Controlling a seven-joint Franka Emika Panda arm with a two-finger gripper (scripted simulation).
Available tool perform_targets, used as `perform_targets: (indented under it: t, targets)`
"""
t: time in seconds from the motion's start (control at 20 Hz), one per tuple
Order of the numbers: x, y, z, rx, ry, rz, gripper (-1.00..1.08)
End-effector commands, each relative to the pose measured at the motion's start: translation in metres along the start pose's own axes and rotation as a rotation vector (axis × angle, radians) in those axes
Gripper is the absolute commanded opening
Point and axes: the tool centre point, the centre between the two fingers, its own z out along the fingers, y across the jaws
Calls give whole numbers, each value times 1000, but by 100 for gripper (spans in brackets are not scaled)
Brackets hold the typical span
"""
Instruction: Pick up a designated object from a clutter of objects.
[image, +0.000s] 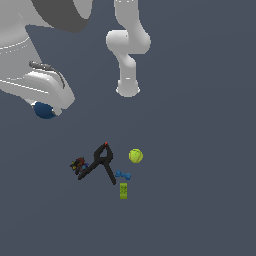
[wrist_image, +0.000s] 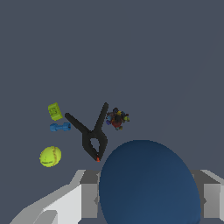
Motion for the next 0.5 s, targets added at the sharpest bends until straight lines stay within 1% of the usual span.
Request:
perform_targets:
  t: [0.0,0.2,0.45]
  targets:
    - [-3,2,-11,0,-1,0,-100]
    - [-5,3,-17,0,-1,0,-100]
    - [-3,2,-13,-1,-1,-1,-100]
